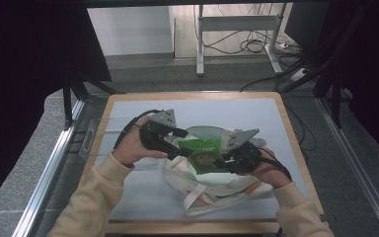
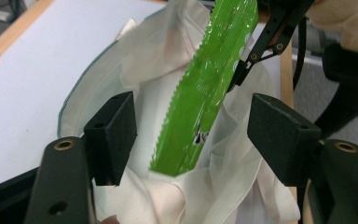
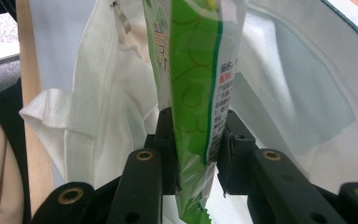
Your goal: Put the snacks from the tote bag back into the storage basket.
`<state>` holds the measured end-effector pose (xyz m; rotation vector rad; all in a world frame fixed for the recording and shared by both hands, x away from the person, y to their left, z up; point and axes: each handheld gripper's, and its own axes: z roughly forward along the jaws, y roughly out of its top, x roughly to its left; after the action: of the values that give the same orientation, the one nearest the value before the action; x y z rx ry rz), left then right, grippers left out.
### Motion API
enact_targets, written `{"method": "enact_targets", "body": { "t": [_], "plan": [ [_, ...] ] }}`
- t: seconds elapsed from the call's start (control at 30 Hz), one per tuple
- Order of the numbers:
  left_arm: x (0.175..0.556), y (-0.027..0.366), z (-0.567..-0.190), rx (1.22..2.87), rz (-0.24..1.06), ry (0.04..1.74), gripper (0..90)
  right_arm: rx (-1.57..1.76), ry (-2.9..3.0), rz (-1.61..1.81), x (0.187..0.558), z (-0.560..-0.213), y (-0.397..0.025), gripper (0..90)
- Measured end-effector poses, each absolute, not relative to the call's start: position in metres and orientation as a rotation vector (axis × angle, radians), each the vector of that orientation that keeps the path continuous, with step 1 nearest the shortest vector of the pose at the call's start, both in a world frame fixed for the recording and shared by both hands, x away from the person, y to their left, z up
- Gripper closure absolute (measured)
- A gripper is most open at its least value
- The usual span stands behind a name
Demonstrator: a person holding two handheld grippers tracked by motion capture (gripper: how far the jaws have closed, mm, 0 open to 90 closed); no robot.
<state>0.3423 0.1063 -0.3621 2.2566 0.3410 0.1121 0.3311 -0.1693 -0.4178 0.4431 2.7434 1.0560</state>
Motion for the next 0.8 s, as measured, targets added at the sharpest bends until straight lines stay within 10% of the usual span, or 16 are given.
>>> {"method": "enact_targets", "body": {
  "t": [0.43,0.8],
  "plan": [
    [0.353,0.085,-0.362,2.378,0.042,0.303,40.8,0.409,2.738,1.043,0.333,-0.418,-0.165,71.6],
    [0.349,0.080,-0.365,2.444,0.054,0.292,66.5,0.375,2.729,1.044,0.331,-0.412,-0.157,71.5]
  ]
}}
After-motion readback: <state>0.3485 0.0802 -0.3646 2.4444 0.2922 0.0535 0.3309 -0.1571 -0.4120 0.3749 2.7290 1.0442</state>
